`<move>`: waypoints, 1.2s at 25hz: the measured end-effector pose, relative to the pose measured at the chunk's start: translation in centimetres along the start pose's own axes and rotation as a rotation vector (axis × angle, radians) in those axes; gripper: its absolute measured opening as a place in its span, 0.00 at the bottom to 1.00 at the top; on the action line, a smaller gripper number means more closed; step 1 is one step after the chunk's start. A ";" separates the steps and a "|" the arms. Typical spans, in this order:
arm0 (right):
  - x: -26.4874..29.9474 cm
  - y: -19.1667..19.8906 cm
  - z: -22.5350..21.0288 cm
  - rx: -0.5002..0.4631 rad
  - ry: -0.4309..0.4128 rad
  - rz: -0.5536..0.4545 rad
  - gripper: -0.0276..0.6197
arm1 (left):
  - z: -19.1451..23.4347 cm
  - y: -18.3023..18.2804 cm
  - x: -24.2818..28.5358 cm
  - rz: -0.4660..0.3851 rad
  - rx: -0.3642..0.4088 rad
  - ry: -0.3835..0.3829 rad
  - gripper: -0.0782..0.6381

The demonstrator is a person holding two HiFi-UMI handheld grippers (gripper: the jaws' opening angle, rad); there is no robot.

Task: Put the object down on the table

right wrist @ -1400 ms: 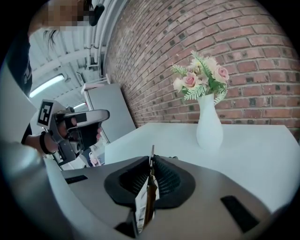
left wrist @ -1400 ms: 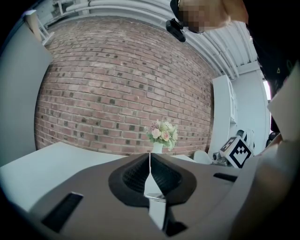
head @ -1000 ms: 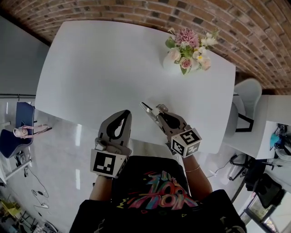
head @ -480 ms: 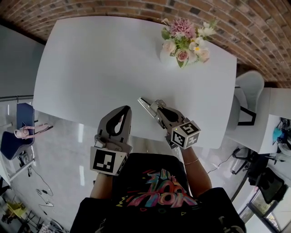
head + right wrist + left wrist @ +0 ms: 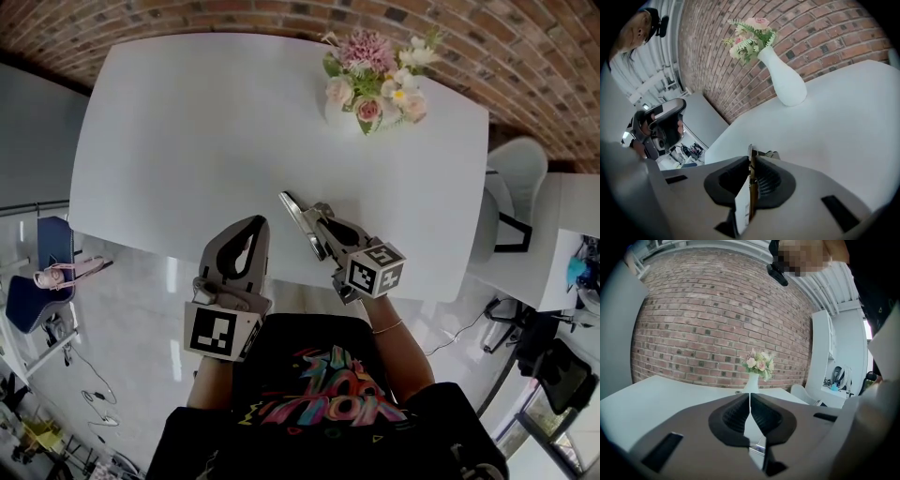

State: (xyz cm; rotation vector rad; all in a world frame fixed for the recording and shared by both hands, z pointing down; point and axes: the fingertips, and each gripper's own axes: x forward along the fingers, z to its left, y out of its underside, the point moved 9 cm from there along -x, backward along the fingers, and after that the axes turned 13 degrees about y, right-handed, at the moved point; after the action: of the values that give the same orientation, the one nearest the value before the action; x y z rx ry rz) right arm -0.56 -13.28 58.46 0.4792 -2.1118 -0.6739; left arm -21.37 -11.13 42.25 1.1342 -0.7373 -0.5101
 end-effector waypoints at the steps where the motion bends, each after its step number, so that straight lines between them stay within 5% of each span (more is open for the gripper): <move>1: 0.1 0.0 0.0 0.016 -0.004 0.000 0.13 | 0.0 0.0 0.1 0.001 0.000 0.002 0.15; 19: -1.7 -0.4 -0.7 0.123 -0.027 -0.117 0.23 | -0.8 -0.5 0.7 -0.010 0.013 0.029 0.15; 30: -6.8 -5.0 1.1 -0.028 -0.059 -0.316 0.24 | -1.9 -2.7 0.6 -0.065 0.053 0.052 0.15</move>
State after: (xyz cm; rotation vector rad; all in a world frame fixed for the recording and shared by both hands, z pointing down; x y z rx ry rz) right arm 2.92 -13.11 50.67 0.7961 -2.0983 -0.9047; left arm -19.51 -11.35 39.40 1.2191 -0.6741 -0.5164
